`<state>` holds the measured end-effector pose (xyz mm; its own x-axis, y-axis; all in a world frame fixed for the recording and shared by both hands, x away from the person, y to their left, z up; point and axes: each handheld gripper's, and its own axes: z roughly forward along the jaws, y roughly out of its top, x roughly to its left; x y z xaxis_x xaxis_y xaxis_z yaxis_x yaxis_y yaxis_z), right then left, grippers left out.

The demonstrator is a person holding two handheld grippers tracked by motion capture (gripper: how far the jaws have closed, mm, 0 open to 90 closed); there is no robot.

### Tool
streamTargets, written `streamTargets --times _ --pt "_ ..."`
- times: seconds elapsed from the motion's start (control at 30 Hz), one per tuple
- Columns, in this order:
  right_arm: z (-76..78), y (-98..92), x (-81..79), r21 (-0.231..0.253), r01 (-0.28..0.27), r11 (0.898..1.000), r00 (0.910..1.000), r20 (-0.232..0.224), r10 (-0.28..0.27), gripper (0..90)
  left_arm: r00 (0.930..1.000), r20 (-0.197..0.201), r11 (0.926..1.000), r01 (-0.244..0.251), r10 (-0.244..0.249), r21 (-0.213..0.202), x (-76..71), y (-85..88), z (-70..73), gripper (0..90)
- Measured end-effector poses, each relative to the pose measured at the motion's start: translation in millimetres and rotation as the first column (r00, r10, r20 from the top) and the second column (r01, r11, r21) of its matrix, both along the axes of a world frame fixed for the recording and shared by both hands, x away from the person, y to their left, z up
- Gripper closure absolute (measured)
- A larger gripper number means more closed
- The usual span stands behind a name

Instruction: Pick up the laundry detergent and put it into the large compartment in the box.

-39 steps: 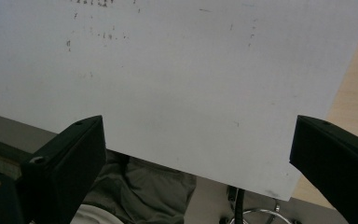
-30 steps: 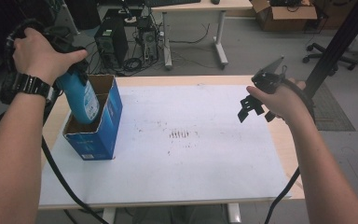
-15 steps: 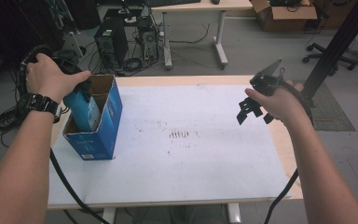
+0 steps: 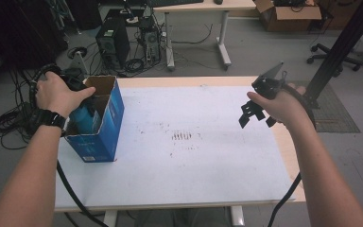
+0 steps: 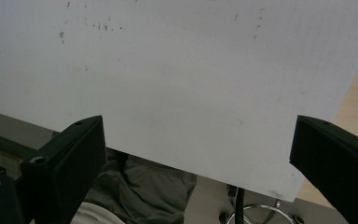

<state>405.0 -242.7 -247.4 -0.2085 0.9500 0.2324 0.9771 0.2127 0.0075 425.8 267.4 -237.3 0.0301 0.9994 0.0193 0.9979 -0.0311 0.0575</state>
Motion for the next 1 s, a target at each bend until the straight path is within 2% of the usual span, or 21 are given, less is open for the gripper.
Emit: streamTargets --times 0.43,1.0 --pt "-3.9 0.4 0.3 -0.001 -0.004 1.0 1.0 -0.009 0.004 3.8 0.9996 -0.027 0.9998 0.01 -0.009 0.019 2.1 -4.0 -21.8 37.5" --pt "-6.0 0.8 -1.2 -0.004 -0.012 1.0 0.9998 -0.014 0.012 3.8 0.9984 -0.052 0.9996 0.022 -0.021 0.02 2.7 -6.0 -36.9 37.4"
